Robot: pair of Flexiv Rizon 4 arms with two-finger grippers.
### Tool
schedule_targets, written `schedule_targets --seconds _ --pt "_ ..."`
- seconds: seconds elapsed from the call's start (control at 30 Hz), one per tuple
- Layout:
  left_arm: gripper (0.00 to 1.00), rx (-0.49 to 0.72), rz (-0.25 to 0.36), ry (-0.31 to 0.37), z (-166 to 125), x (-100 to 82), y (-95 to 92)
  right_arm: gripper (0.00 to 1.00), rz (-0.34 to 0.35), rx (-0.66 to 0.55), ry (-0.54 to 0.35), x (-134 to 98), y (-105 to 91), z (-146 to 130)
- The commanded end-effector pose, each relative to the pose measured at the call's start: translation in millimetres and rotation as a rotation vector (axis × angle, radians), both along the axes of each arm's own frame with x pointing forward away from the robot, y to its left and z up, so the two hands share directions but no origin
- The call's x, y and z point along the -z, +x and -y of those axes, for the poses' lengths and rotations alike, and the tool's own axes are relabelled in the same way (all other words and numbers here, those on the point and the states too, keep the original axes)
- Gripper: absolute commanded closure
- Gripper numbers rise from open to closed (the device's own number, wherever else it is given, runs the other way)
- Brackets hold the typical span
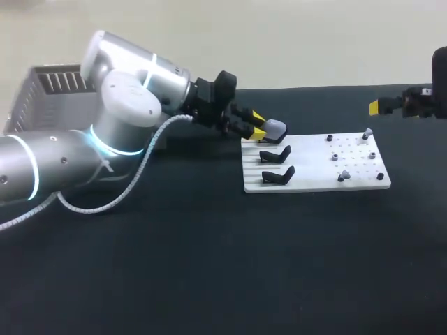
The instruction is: Pick up each earbud case from the left stands, insert the matching earbuds, close the lid, and place the case in the box.
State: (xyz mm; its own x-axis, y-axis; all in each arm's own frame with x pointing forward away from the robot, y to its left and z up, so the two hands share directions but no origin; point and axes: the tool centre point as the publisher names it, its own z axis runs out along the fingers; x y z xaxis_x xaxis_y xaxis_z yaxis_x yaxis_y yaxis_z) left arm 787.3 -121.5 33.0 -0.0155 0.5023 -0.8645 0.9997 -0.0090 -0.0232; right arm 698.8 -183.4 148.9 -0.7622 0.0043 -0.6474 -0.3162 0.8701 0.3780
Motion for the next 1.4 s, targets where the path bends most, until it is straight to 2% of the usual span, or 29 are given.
schedule_targets --seconds 0.03,0.8,1.07,1.23,1.33,1.4 --pt "0.51 0.016 -0.002 -0.004 4.2 2.4 4.7 0.00 0.001 0.001 -0.002 -0.2 -0.9 0.0" --pt "0.53 0.031 -0.004 -0.009 12.5 6.8 2.5 0.00 0.001 0.001 -0.002 -0.2 -0.9 0.0" --pt "0.56 0.030 -0.004 -0.007 13.4 7.8 1.4 0.00 0.001 0.001 -0.002 -0.2 -0.9 0.0" --pt "0.62 0.028 -0.002 -0.006 15.0 7.9 1.2 0.00 0.001 0.001 -0.002 -0.2 -0.9 0.0" --pt "0.71 0.029 -0.002 -0.006 16.4 8.1 1.2 0.00 0.001 0.001 -0.002 -0.2 -0.9 0.0" --pt "0.81 0.030 -0.001 -0.006 17.2 8.1 0.8 0.00 0.001 0.001 -0.002 -0.2 -0.9 0.0"
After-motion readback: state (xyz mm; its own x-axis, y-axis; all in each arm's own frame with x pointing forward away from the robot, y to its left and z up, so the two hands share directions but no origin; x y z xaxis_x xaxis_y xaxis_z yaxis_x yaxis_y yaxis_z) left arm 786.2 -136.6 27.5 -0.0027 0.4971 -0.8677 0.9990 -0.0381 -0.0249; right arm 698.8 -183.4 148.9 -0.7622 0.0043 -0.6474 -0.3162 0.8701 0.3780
